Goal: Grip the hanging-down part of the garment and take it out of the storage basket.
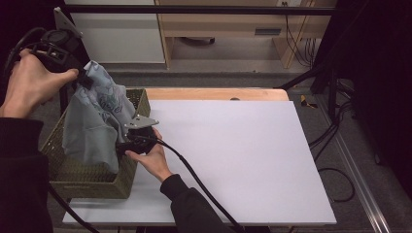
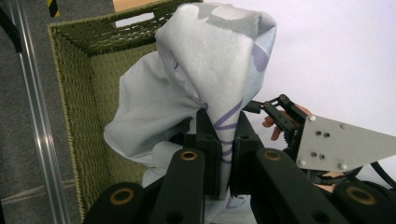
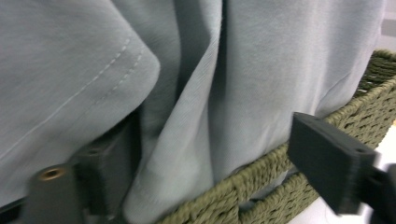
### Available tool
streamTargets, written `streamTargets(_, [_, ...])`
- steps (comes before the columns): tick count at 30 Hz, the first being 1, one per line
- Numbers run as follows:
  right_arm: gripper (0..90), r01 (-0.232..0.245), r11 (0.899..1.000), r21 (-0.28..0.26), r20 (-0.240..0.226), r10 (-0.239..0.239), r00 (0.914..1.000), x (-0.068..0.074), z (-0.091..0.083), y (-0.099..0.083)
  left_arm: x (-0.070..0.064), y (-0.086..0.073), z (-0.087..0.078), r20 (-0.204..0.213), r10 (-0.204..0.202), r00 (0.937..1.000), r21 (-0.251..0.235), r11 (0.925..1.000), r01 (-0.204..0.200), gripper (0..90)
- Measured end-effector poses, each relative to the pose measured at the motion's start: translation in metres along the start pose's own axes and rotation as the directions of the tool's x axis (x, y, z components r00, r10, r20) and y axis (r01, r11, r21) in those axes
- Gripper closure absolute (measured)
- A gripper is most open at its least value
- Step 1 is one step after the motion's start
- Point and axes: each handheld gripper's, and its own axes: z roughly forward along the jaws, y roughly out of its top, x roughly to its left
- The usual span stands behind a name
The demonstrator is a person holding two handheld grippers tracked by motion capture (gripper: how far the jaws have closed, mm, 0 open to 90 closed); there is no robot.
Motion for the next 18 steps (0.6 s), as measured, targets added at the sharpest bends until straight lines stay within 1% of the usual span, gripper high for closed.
streamTargets(1, [33.4, 0.004, 1.0, 0.006, 0.016, -0.004, 0.9999, 0.0, 0.001, 0.0, 0.0, 0.0, 0.0, 0.002, 0.001, 1.0, 0.003, 1.0, -0.001, 84.6])
streamTargets(4, [55.9, 0.006, 1.0, 0.008, 0.033, -0.006, 0.9994, -0.001, 0.002, -0.001, 0.0, 0.0, 0.001, 0.003, 0.004, 1.0, 0.005, 1.0, -0.004, 84.6])
streamTargets(5, [65.1, 0.002, 1.0, 0.012, 0.034, -0.002, 0.9994, -0.002, 0.001, -0.001, 0.0, 0.0, 0.001, 0.005, 0.004, 1.0, 0.006, 1.0, -0.004, 84.6])
streamTargets(6, [73.2, 0.0, 1.0, 0.004, 0.042, 0.0, 0.9991, -0.002, 0.0, 0.0, 0.0, 0.0, 0.001, 0.003, 0.004, 1.0, 0.004, 1.0, -0.004, 84.6])
streamTargets(7, [86.3, -0.005, 1.0, 0.003, 0.034, 0.005, 0.9994, -0.004, -0.002, 0.002, 0.0, 0.0, 0.001, 0.005, 0.003, 1.0, 0.004, 1.0, -0.003, 84.6])
streamTargets(9, [87.4, 0.001, 1.0, 0.002, 0.042, -0.001, 0.9991, -0.005, -0.004, 0.002, 0.0, 0.0, 0.0, 0.004, 0.004, 1.0, 0.0, 1.0, -0.004, 84.6])
streamTargets(10, [87.7, -0.007, 1.0, 0.006, 0.025, 0.007, 0.9997, -0.005, -0.006, 0.004, 0.0, 0.0, -0.001, 0.006, 0.002, 1.0, -0.002, 1.0, -0.002, 84.6])
streamTargets(12, [88.0, 0.006, 1.0, 0.013, 0.018, -0.006, 0.9998, -0.005, -0.01, 0.005, 0.0, 0.0, -0.002, 0.006, -0.003, 1.0, -0.006, 1.0, 0.003, 84.6])
streamTargets(13, [88.1, 0.004, 1.0, 0.007, 0.004, -0.004, 1.0, -0.007, -0.015, 0.006, 0.0, 0.0, -0.002, 0.004, -0.004, 1.0, -0.009, 1.0, 0.004, 84.6])
streamTargets(14, [88.1, 0.004, 1.0, 0.007, 0.004, -0.004, 1.0, -0.007, -0.015, 0.006, 0.001, -0.001, -0.003, 0.006, -0.004, 1.0, -0.009, 1.0, 0.004, 84.6])
streamTargets(16, [88.2, -0.005, 1.0, -0.001, -0.003, 0.005, 1.0, -0.009, -0.022, 0.008, 0.002, -0.001, -0.003, 0.004, -0.007, 1.0, -0.011, 0.9999, 0.008, 84.6])
streamTargets(18, [88.3, 0.011, 1.0, -0.011, -0.003, -0.011, 0.9999, -0.012, -0.031, 0.009, 0.003, -0.002, -0.003, 0.005, -0.011, 0.9999, -0.013, 0.9999, 0.011, 84.6])
